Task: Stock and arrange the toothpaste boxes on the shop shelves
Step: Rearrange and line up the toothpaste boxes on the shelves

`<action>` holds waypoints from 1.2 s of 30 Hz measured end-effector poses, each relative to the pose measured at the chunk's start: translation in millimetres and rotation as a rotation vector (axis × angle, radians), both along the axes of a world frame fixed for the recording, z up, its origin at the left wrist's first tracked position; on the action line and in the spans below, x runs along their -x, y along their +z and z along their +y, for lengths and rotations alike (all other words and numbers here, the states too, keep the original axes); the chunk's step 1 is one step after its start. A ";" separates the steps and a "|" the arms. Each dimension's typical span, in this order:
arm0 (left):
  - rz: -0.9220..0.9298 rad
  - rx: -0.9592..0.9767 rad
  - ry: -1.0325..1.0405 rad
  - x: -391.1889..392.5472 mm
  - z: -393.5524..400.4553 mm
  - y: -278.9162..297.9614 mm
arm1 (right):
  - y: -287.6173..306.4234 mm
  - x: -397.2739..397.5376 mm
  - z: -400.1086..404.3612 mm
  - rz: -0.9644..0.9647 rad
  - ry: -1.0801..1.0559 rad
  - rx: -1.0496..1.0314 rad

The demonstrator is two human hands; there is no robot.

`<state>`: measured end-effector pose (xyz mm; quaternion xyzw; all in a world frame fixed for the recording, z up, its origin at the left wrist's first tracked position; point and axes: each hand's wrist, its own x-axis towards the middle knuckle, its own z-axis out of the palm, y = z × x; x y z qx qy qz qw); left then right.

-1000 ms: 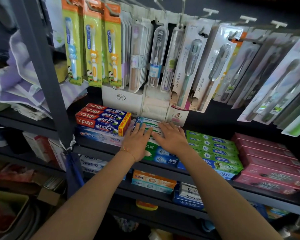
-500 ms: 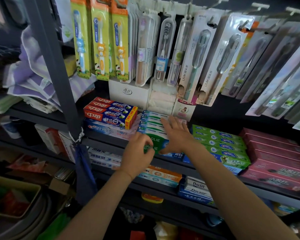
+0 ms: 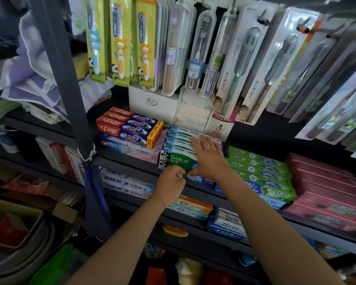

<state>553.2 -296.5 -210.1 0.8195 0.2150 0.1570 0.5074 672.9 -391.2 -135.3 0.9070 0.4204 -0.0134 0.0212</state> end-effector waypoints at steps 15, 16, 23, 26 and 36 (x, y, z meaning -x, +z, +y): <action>0.046 -0.070 0.033 -16.5 4.5 4.3 | 3.8 -8.9 6.6 0.024 -0.015 0.005; 0.042 -0.095 0.033 -14.3 3.8 5.9 | 5.4 -8.4 3.9 0.040 -0.017 -0.011; -0.295 -0.885 0.093 0.7 12.4 42.5 | 20.8 1.7 -25.9 0.448 -0.381 -0.936; 0.023 -1.092 -0.190 -23.0 20.9 65.6 | 29.9 8.7 -26.8 0.642 -0.534 -1.066; 0.379 -1.124 -0.366 -66.9 20.5 64.3 | 44.5 -4.0 -27.8 0.463 -0.532 -0.616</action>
